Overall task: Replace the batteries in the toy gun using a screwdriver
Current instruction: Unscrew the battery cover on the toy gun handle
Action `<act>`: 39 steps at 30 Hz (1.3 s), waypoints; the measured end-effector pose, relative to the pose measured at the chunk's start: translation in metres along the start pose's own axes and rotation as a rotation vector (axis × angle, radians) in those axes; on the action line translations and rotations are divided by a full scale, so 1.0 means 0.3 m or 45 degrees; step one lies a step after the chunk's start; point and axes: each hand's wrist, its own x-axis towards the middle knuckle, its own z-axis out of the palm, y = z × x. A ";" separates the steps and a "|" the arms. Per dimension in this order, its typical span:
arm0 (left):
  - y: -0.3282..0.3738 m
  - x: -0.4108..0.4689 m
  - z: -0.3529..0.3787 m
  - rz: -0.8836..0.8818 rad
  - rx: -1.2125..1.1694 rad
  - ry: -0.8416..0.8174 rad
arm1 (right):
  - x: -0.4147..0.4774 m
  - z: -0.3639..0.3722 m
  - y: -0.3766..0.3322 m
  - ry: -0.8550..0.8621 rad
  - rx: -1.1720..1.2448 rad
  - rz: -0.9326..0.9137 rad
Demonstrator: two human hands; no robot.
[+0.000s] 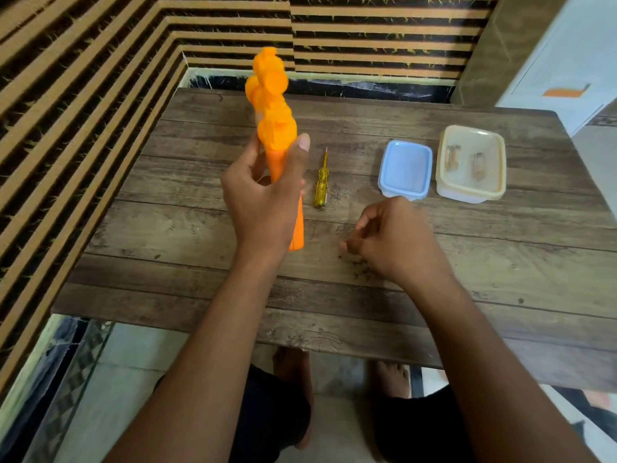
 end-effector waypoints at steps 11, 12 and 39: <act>-0.004 -0.007 -0.012 -0.377 -0.406 0.176 | 0.014 -0.008 0.012 -0.107 -0.105 0.051; -0.008 -0.006 -0.013 -0.398 -0.436 0.174 | 0.015 -0.007 0.012 -0.106 -0.114 0.047; -0.079 0.026 -0.056 -0.929 -0.639 0.105 | -0.058 0.108 -0.115 0.107 -0.055 -0.754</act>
